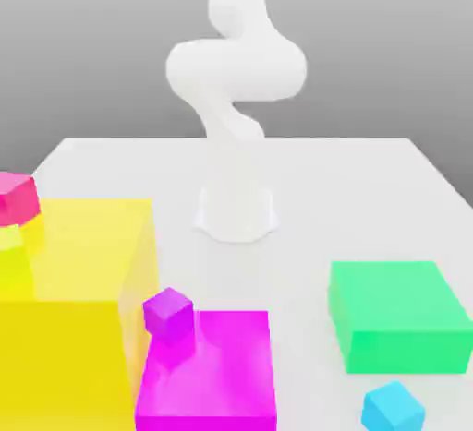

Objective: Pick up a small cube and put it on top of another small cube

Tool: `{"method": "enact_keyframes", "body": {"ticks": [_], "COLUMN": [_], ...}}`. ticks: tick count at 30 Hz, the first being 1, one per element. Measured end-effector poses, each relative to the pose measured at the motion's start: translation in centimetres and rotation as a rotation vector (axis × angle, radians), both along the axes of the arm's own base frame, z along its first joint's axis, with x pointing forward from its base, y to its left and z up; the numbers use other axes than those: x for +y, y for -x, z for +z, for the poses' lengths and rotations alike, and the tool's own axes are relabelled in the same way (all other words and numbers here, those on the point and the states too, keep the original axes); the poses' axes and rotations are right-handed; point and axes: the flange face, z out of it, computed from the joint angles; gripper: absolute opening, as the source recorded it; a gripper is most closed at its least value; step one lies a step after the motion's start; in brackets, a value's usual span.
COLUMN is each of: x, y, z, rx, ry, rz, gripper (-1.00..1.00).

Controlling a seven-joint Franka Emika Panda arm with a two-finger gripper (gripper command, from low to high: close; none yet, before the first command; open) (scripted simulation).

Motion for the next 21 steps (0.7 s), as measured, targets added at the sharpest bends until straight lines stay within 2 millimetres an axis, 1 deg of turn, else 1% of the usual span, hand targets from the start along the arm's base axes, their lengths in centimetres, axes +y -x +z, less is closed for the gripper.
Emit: {"method": "enact_keyframes", "body": {"ticks": [2,5,8,11,14,16,21], "x": [1.2,2.9,4.7,6.5,8.4,9.6,13.2], "y": [-2.6,-5.9,-8.6,-10.8,-12.4,-13.2,-13.7], "z": [-2.8,-7.0,-11.6,-16.5,-21.6,-25.1,-33.9], "rx": [0.054,0.131,0.206,0.281,0.355,0.404,0.525], "ry": [0.022,0.052,0.078,0.102,0.121,0.132,0.152], "rz": [0.018,0.048,0.082,0.12,0.161,0.191,0.276], "gripper": [0.0,0.0,0.0,0.0,0.0,0.0,0.0]}}
